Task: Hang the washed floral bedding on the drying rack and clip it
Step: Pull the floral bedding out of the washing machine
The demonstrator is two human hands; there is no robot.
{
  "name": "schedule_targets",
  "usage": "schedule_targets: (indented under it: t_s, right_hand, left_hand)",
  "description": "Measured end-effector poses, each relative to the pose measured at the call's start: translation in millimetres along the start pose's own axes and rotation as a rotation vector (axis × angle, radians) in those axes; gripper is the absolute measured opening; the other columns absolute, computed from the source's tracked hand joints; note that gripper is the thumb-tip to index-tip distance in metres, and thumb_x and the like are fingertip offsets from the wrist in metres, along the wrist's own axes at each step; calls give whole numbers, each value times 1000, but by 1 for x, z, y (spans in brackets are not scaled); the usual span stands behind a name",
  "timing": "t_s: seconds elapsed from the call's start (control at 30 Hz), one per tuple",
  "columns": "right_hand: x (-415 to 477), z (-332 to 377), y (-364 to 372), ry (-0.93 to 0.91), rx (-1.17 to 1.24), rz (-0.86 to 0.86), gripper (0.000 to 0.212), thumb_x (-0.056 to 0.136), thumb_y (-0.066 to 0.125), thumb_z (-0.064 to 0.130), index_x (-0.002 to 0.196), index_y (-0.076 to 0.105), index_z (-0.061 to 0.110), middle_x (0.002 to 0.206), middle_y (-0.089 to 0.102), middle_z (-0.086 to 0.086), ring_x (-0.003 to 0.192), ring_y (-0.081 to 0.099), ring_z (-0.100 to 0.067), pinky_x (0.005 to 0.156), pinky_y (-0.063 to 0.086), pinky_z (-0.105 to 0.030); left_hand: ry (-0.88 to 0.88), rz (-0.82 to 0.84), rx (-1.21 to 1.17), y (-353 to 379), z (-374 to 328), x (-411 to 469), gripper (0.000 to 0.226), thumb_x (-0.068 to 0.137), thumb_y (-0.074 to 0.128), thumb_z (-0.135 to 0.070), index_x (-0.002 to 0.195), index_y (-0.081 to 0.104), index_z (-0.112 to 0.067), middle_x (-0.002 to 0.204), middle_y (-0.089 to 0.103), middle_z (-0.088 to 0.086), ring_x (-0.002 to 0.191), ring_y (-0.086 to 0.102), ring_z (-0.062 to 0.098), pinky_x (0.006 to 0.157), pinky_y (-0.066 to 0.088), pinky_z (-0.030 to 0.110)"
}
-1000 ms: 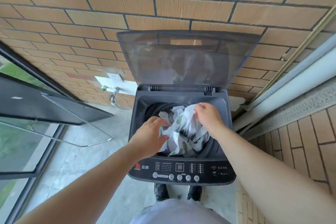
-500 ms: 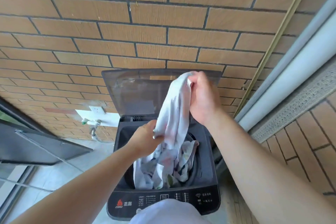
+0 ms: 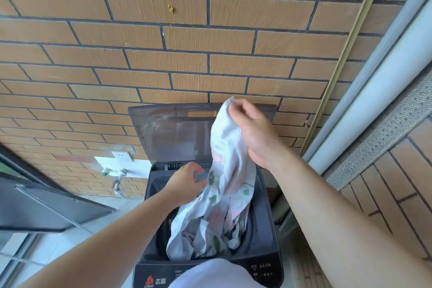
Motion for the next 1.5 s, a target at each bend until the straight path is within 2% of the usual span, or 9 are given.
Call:
schedule_targets:
  t_s: [0.13,0.3,0.57,0.73,0.87,1.03,1.13,1.33,1.5]
  right_hand:
    - [-4,3,5,17,34,159,33,71,77,12,94,53,18,85,57,5,86,56,-13,85,44,-31]
    - [-11,0,3,52,37,192,40,52,59,-5,87,46,11,81,46,-4,83,45,-20,78,38,-35]
    - [-25,-15,-8,124,-99,231,43,56,74,-1,75,41,20,71,46,4,73,48,-15,69,43,-31]
    - [-44,-64,-8,329,-408,275,83,58,94,32,131,55,28,122,64,11,111,62,-9,101,50,-36]
    - [-53,-77,4,293,-502,270,15,91,70,39,94,74,24,91,76,5,81,70,-10,75,51,-29]
    - [-40,-57,3,82,-649,79,47,102,46,46,66,50,16,53,48,1,51,46,-18,56,33,-32]
    - [-33,-33,1,-144,-767,-78,55,103,44,43,53,38,21,50,42,5,59,47,-20,63,34,-33]
    - [-39,-36,1,-14,-668,-23,42,100,48,49,72,51,18,62,54,4,59,51,-12,55,36,-27]
    - [-53,-75,15,246,-692,333,58,67,87,46,115,60,27,106,67,11,96,64,-7,80,52,-27]
  left_hand:
    - [26,65,-233,6,-4,4,70,97,60,-22,155,21,-29,147,37,-20,131,44,6,90,42,22]
    - [-40,-75,-148,5,-5,5,16,98,57,-32,97,68,-21,81,70,-6,73,61,14,68,48,32]
    - [-62,-294,-165,-24,-14,-10,22,104,40,-21,88,52,-13,77,58,0,66,49,16,58,38,26]
    - [146,-452,-249,-70,-59,-28,21,101,49,-20,84,54,-9,70,57,0,66,48,18,59,42,22]
    - [305,-359,-508,-97,-86,-46,8,94,66,-18,97,58,-21,71,61,-5,60,51,10,58,42,18]
    - [200,-189,-437,-77,-55,-44,49,71,89,-24,111,62,-28,94,73,-6,81,69,7,73,55,22]
    - [126,-175,-41,-55,-32,-39,22,73,85,-28,82,65,-23,69,63,-14,58,54,5,55,40,19]
    - [4,-189,-28,-39,-10,-32,36,93,63,-35,72,57,-7,60,55,-4,55,47,14,53,36,28]
    - [138,-273,-76,-59,-38,-38,29,94,62,-19,73,51,-2,57,41,-4,51,31,10,48,25,23]
Point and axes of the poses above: each hand's wrist, its own x-axis towards the middle knuckle, its own y-axis out of the palm, z = x × y, the point moved 6 cm from there along x, towards the middle knuckle
